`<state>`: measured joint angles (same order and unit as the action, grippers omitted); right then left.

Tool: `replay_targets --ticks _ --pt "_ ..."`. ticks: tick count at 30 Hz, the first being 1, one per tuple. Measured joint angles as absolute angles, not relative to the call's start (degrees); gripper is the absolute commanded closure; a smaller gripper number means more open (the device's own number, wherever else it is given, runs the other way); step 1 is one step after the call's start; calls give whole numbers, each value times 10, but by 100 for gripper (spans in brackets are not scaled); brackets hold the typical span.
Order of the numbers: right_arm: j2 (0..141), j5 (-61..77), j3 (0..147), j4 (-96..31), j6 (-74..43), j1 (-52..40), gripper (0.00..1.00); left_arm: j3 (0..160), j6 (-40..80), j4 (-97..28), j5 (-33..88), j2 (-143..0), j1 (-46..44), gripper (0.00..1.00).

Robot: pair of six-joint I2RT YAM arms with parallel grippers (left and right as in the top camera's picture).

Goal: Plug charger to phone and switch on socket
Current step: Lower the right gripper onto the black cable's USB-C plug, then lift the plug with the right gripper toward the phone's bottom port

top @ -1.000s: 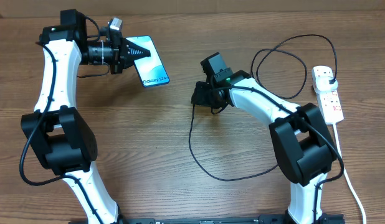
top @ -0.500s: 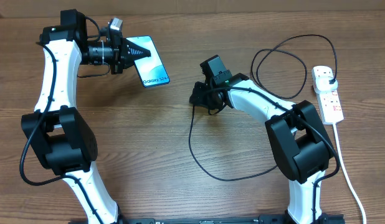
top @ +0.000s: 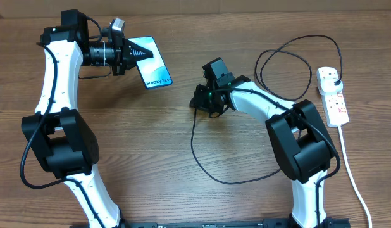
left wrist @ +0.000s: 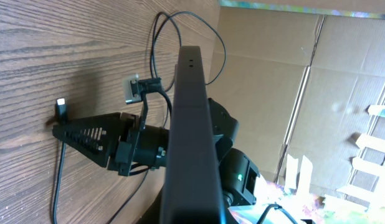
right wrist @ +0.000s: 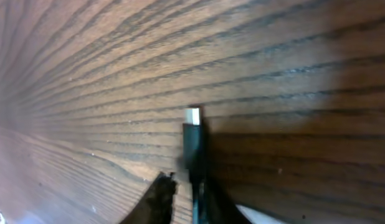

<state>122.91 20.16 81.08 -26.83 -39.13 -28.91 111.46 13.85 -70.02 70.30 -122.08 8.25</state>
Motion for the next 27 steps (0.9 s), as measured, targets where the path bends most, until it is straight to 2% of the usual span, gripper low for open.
replay_targets --ticks 1,9,16,27 --pt "1233 208 812 -267 -393 -289 96 1115 138 -700 703 -1221 83 96" --pt "1239 228 814 -266 -391 -281 96 1115 138 -702 703 -1221 83 96" --pt "1233 282 812 -280 -326 -243 96 1115 136 -719 712 -1221 83 96" --pt "1009 425 809 -353 -242 -218 96 1114 27 -724 827 -1221 56 96"
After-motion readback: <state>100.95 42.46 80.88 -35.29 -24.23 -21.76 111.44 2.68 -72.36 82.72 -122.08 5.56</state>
